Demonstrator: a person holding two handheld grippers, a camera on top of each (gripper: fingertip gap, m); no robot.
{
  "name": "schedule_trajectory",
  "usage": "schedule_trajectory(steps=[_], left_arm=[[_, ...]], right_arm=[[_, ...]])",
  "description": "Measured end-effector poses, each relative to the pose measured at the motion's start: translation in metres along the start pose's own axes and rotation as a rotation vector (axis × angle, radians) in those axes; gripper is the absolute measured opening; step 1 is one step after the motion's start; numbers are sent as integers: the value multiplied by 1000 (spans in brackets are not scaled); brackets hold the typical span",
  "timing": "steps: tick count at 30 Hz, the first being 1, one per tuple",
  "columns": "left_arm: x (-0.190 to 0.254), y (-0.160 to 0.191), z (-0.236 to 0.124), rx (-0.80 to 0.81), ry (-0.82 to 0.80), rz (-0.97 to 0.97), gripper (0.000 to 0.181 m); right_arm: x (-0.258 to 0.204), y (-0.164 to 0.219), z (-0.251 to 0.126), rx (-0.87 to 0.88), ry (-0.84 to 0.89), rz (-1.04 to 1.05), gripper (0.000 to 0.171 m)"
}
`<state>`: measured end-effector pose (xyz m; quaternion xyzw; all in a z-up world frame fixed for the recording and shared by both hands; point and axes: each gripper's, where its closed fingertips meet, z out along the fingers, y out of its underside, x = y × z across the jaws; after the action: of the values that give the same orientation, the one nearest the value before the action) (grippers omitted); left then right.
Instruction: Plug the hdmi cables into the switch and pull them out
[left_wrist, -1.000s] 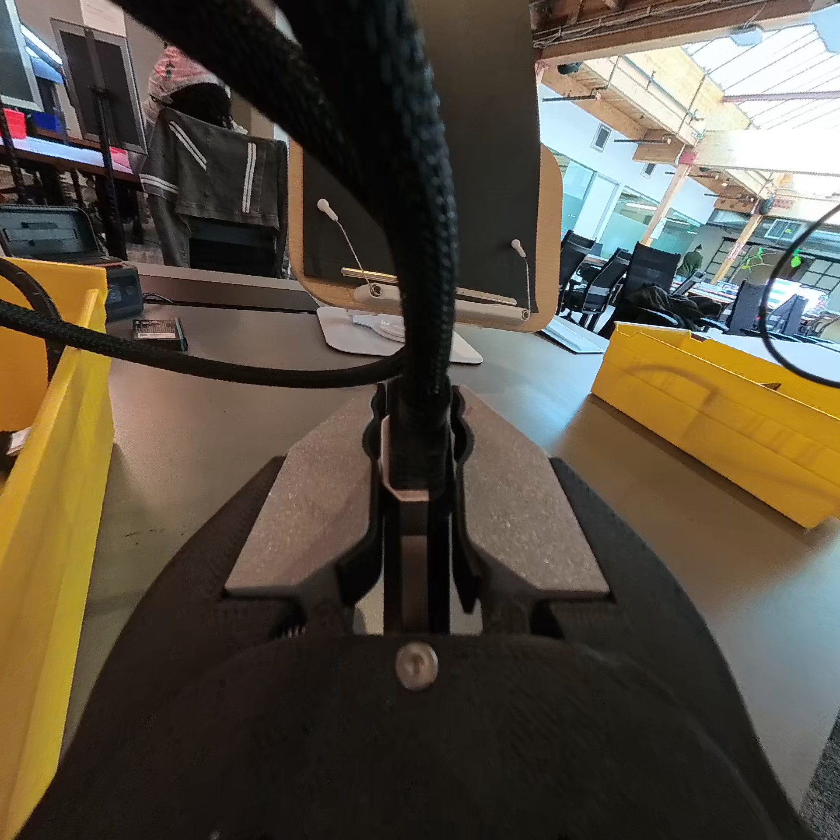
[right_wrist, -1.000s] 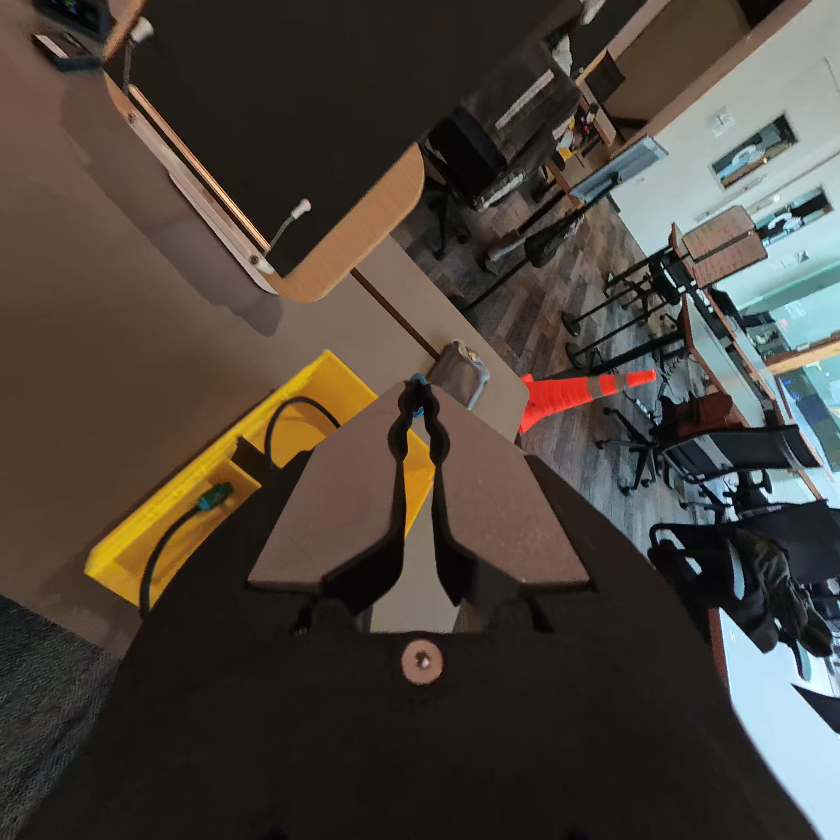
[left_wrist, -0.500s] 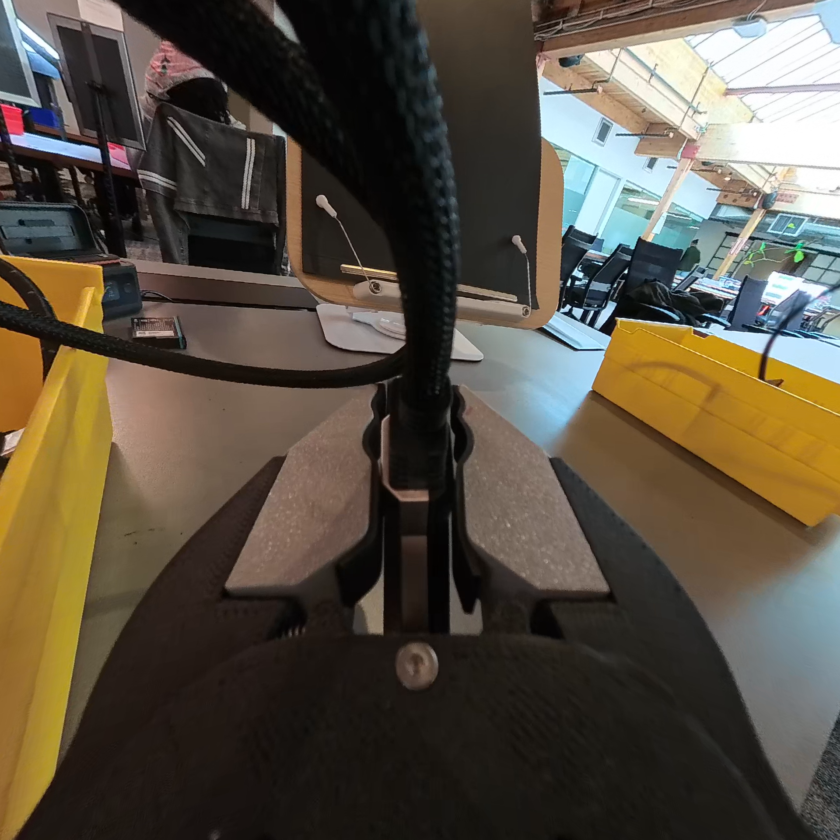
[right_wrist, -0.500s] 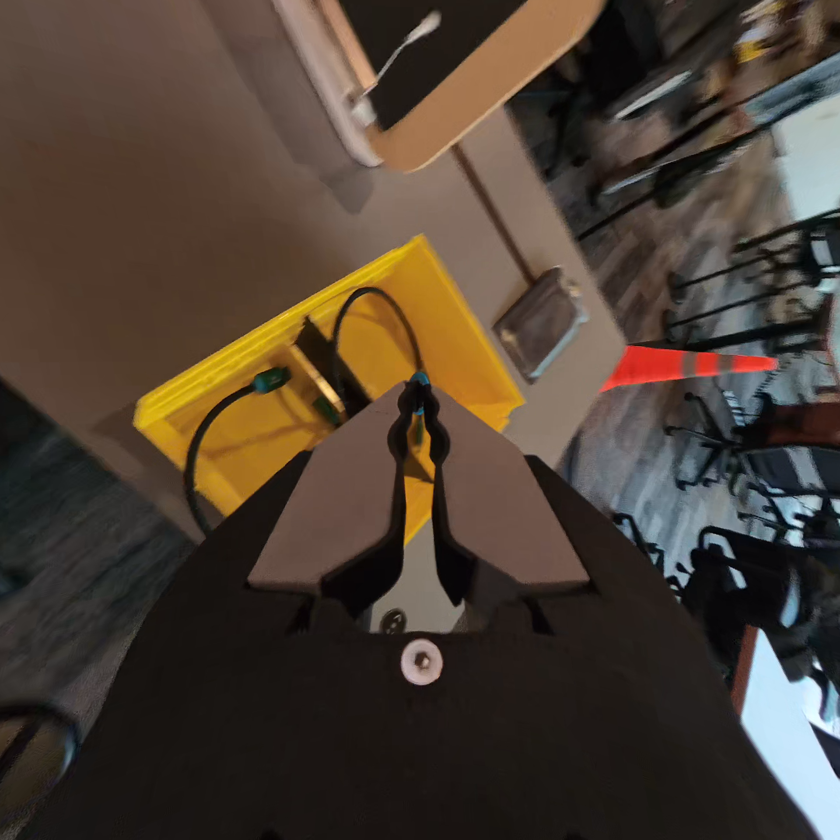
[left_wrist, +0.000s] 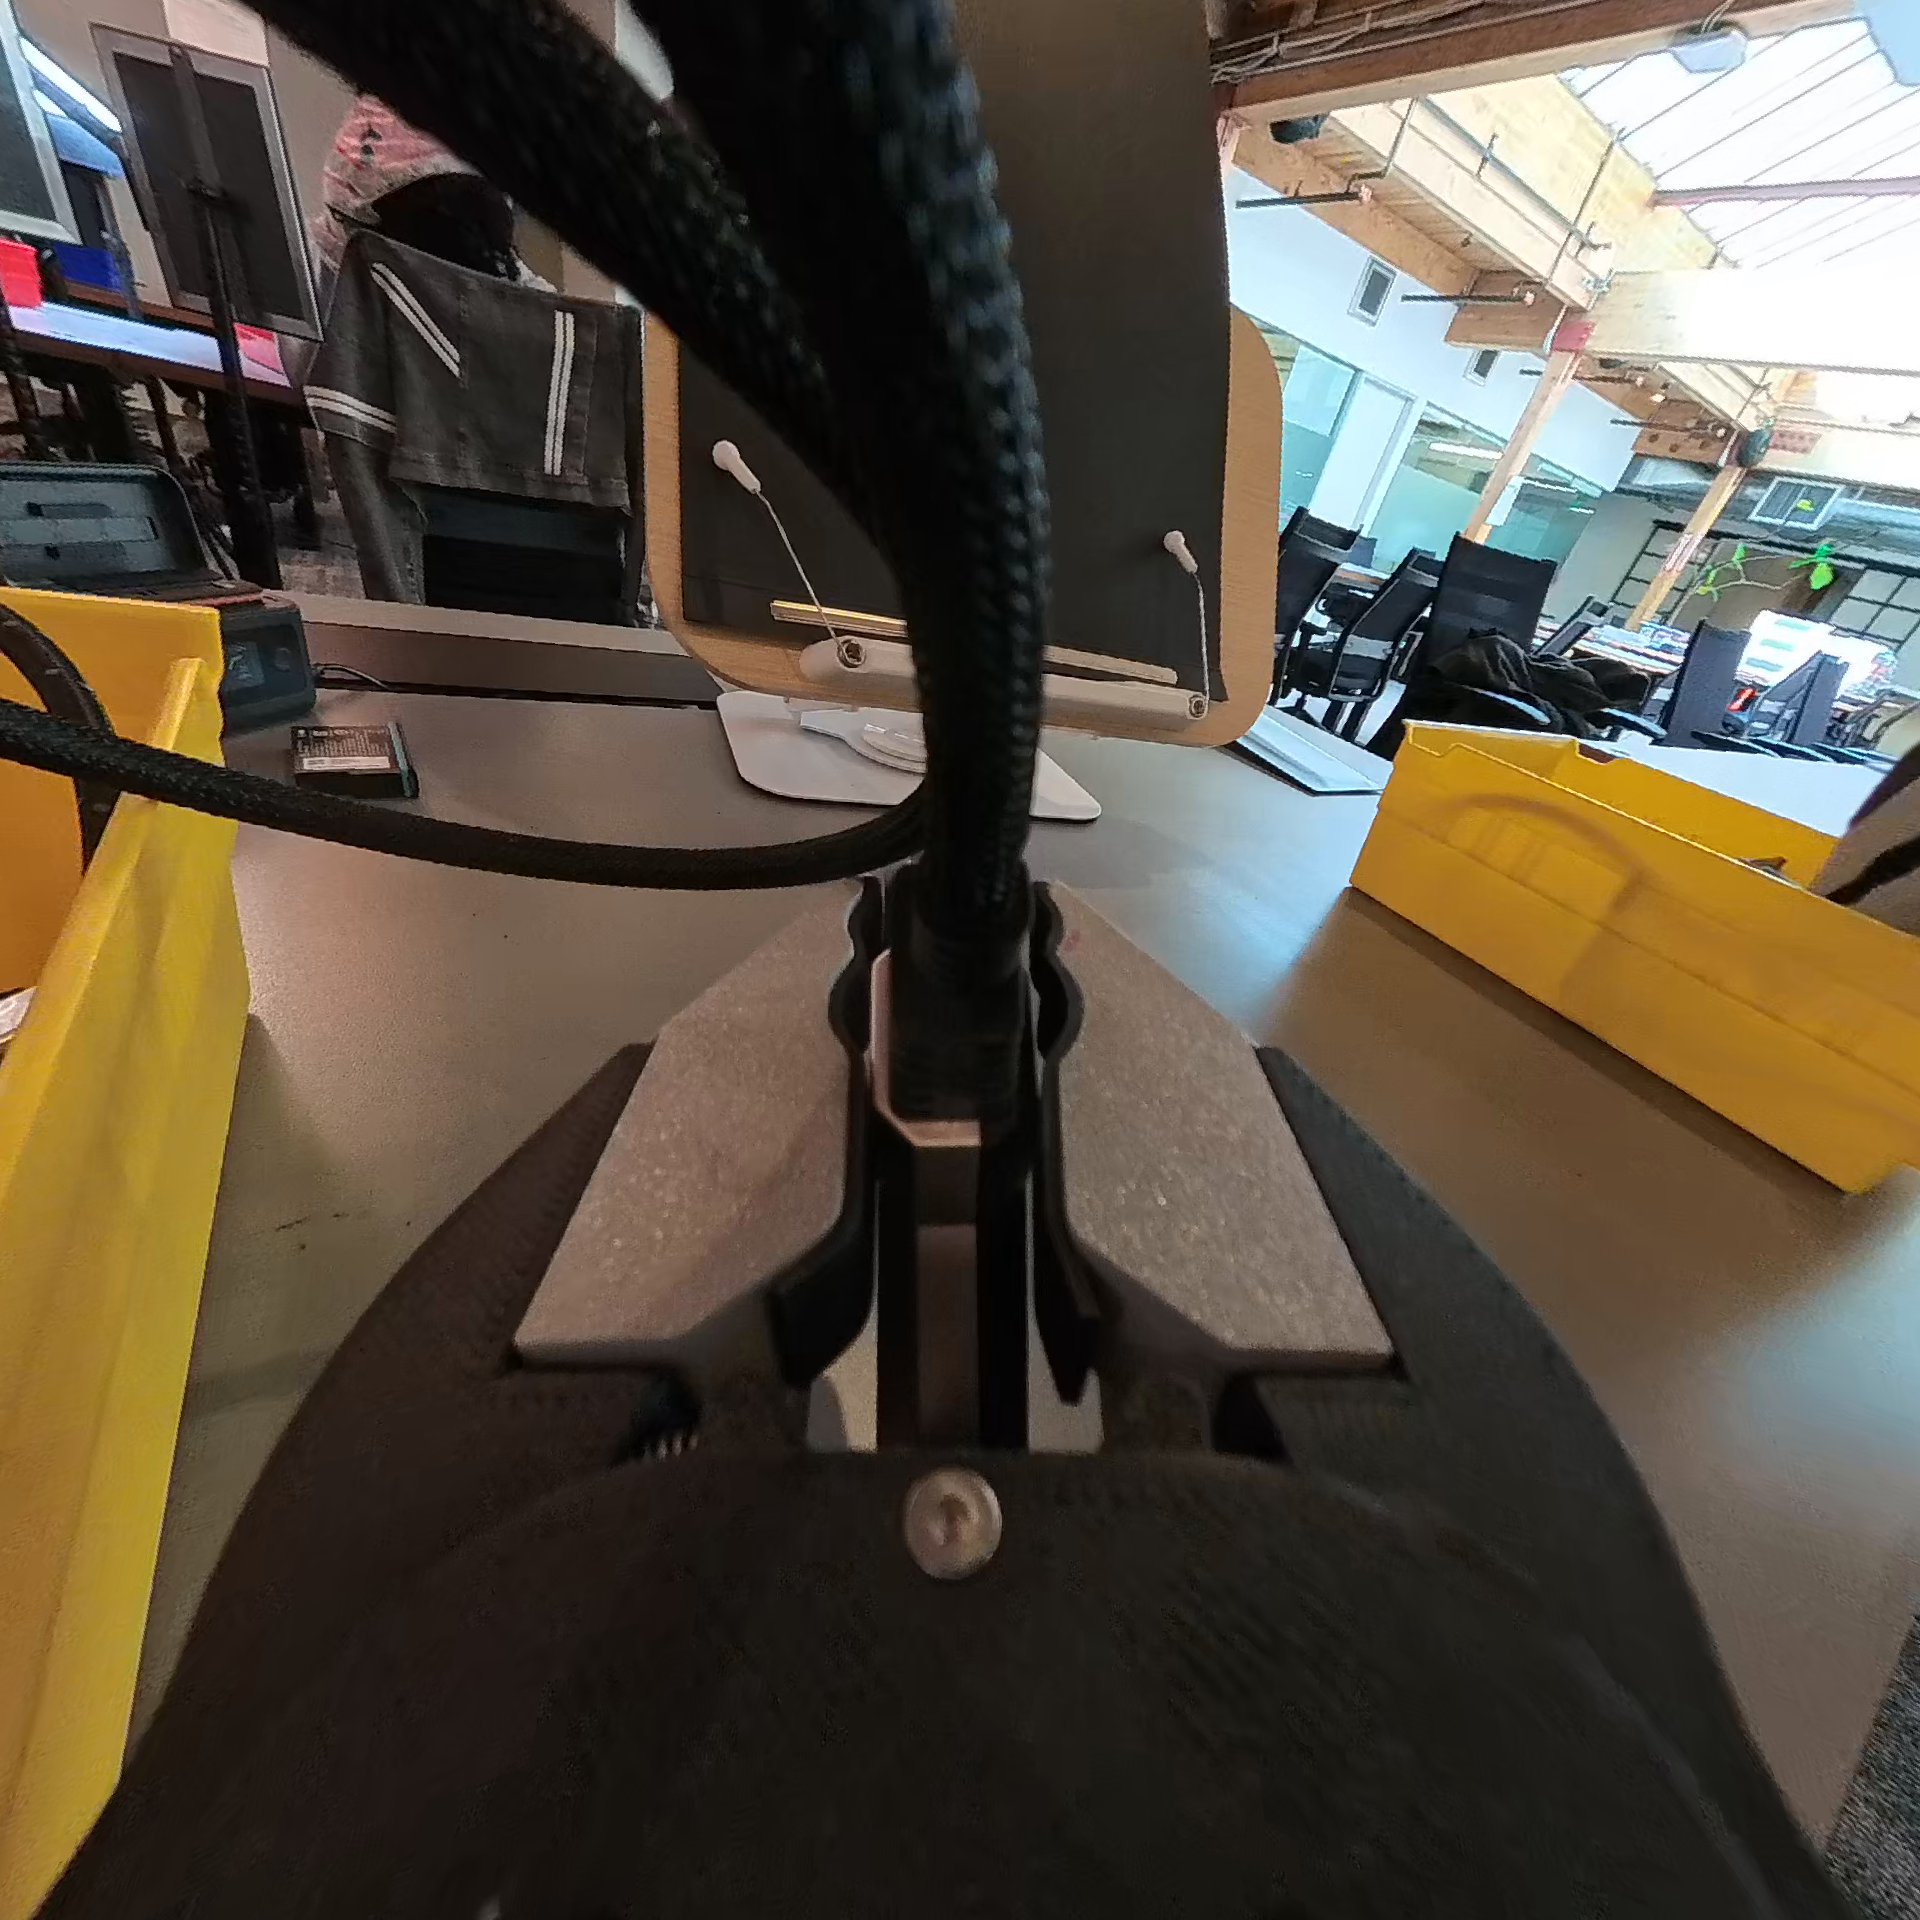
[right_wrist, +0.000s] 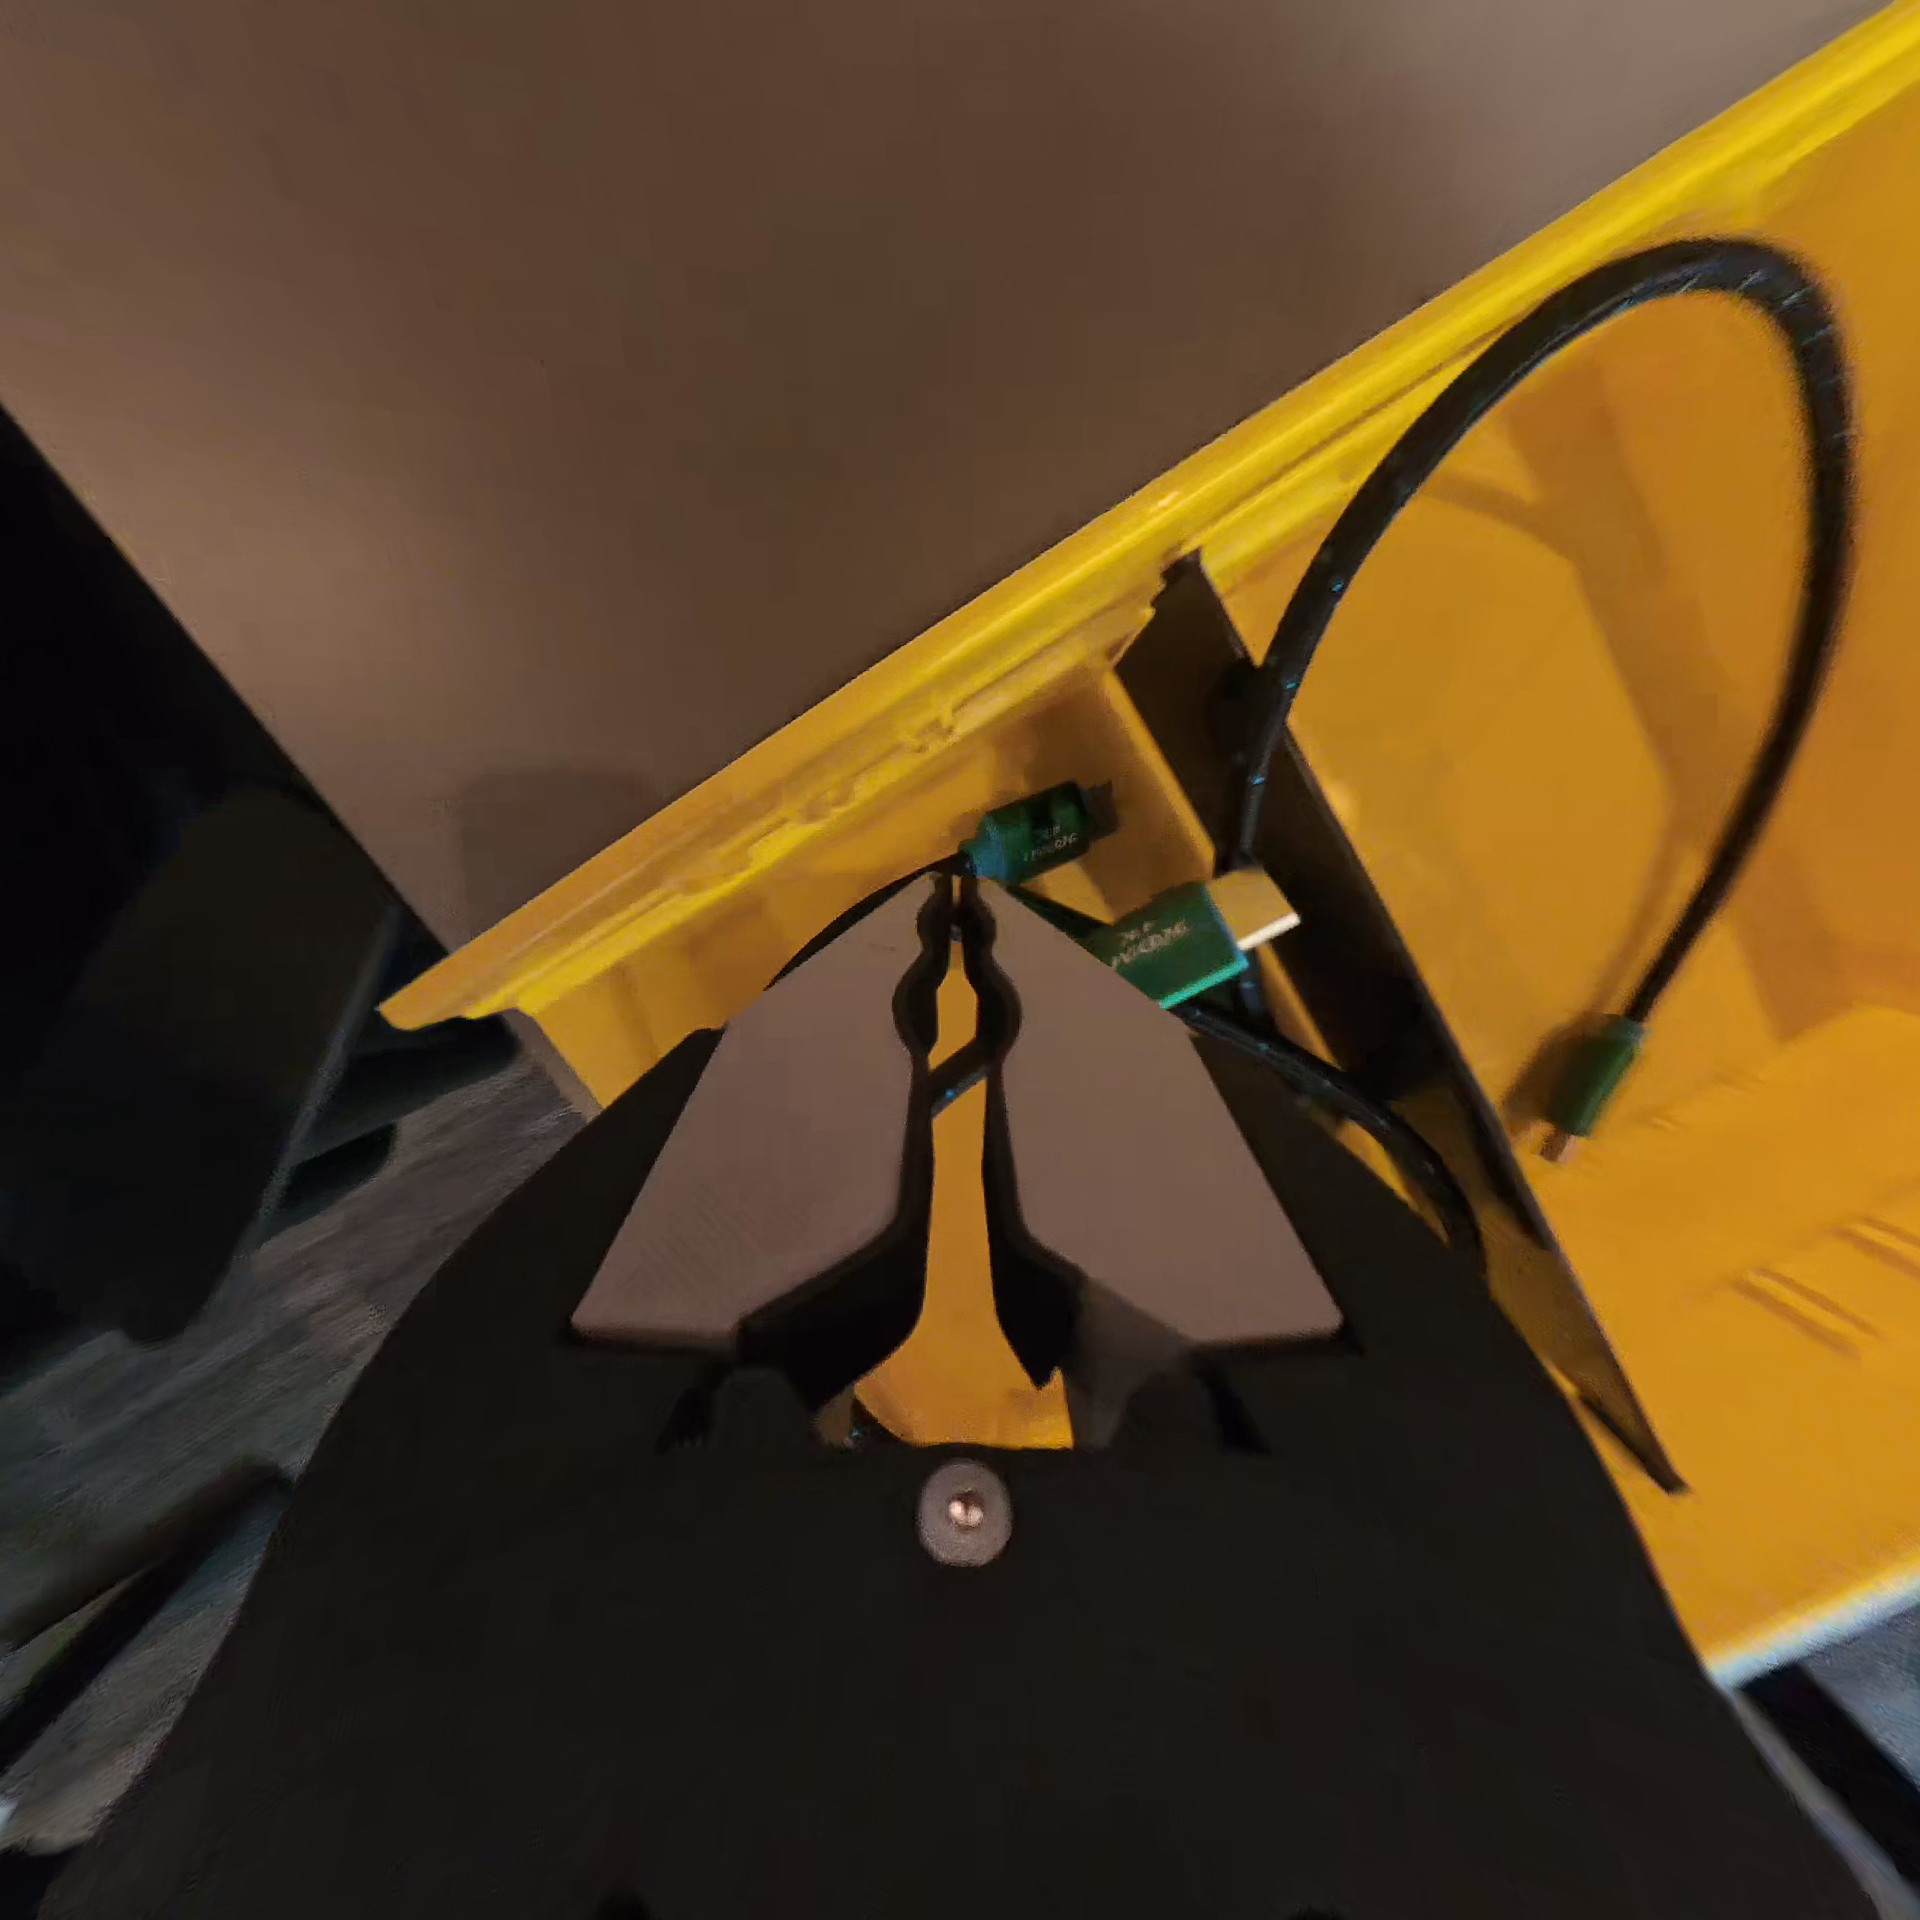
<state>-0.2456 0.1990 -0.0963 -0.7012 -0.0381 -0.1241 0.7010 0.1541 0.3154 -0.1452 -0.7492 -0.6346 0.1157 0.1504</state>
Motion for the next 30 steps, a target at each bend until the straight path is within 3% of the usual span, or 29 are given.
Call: schedule_trajectory(steps=[1, 3, 5, 10, 14, 18, 23, 26, 28, 30], left_arm=[[0, 0, 0, 0, 0, -2, 26], [0, 0, 0, 1, 2, -1, 26], [3, 0, 0, 3, 23, -1, 26], [16, 1, 4, -4, 100, 3, 26], [41, 4, 7, -17, 250, -3, 26], [71, 11, 6, -51, 427, -6, 26], [99, 19, 0, -101, 582, 21, 26], [108, 19, -5, -99, 655, -6, 26], [105, 16, -5, -92, 671, -52, 26], [101, 11, -6, -74, 686, -122, 26]], right_arm=[[-2, 2, 3, -22, -45, 28, 0], [-7, 1, 1, -37, -118, 75, 2], [-12, -14, -15, 56, -149, 58, 3], [1, -68, -90, 388, 42, 35, 31], [-54, -128, -117, 666, -18, -89, 40], [-127, -190, -77, 842, -160, -213, 47], [-173, -255, 24, 818, -349, -247, 58], [-189, -279, 59, 819, -472, -275, 68], [-202, -283, 63, 850, -594, -325, 52], [-209, -281, 63, 875, -671, -350, 49]])
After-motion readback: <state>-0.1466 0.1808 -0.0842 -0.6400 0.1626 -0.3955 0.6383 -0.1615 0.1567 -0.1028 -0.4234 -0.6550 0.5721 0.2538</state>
